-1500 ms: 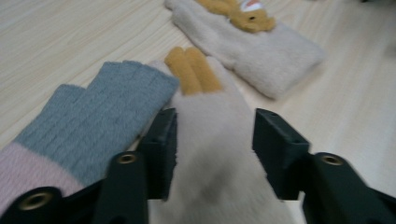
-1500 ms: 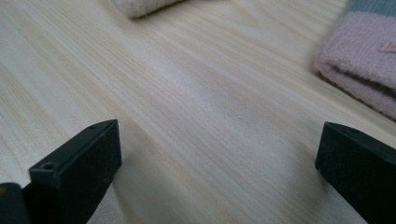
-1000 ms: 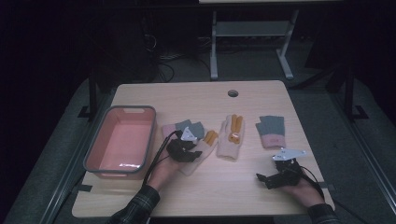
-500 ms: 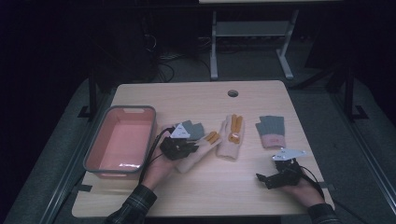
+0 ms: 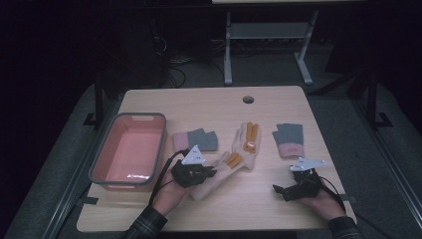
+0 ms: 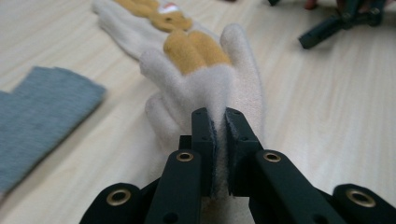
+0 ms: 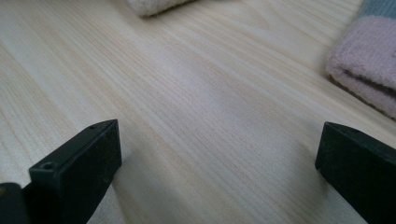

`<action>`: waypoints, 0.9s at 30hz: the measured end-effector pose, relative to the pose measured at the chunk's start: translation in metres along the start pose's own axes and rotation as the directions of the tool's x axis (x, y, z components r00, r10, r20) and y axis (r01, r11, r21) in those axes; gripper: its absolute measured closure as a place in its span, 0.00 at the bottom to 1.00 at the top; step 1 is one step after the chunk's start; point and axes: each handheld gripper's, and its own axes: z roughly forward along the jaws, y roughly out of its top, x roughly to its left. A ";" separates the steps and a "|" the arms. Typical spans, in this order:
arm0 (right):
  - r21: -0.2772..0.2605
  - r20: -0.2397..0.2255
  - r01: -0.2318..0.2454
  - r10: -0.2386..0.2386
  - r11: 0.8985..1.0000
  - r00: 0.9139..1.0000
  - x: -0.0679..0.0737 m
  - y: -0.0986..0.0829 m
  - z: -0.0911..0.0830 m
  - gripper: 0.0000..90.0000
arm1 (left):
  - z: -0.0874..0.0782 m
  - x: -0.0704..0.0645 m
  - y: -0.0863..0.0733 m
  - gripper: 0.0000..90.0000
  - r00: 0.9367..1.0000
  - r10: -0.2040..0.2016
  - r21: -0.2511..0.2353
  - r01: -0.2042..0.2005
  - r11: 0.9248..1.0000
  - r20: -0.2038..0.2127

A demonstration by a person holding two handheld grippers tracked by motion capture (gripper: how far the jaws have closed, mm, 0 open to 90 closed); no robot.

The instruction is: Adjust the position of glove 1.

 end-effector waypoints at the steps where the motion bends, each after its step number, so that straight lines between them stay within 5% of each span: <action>1: 0.000 0.000 0.000 0.000 1.000 1.000 0.000 0.000 0.000 0.00 | 0.000 -0.004 -0.002 0.94 1.000 0.002 0.010 -0.003 1.000 0.009; 14: 0.000 0.000 0.000 0.000 1.000 1.000 0.000 0.000 0.000 0.00 | 0.024 -0.026 -0.010 0.96 0.993 0.068 0.057 -0.073 0.996 0.094; 22: 0.000 0.000 0.000 0.000 1.000 1.000 0.000 0.000 0.000 0.00 | 0.031 -0.035 -0.006 0.95 0.989 0.100 0.056 -0.106 0.993 0.109; 27: 0.000 0.000 -0.001 0.001 1.000 1.000 0.000 0.000 0.000 0.00 | 0.033 -0.031 -0.006 0.83 0.991 0.080 0.046 -0.085 0.995 0.112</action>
